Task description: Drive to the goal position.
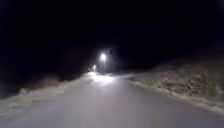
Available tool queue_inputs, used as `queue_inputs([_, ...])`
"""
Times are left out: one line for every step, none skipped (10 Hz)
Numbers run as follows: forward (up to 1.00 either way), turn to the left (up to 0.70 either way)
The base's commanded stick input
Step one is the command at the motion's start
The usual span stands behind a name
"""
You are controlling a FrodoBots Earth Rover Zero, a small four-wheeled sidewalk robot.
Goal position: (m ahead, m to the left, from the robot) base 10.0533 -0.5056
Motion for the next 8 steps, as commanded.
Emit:
queue_inputs([0.85, 0.0])
queue_inputs([0.85, 0.0])
queue_inputs([0.85, 0.0])
queue_inputs([0.85, 0.0])
queue_inputs([0.85, 0.0])
queue_inputs([0.85, 0.0])
queue_inputs([0.85, 0.0])
queue_inputs([0.85, 0.0])
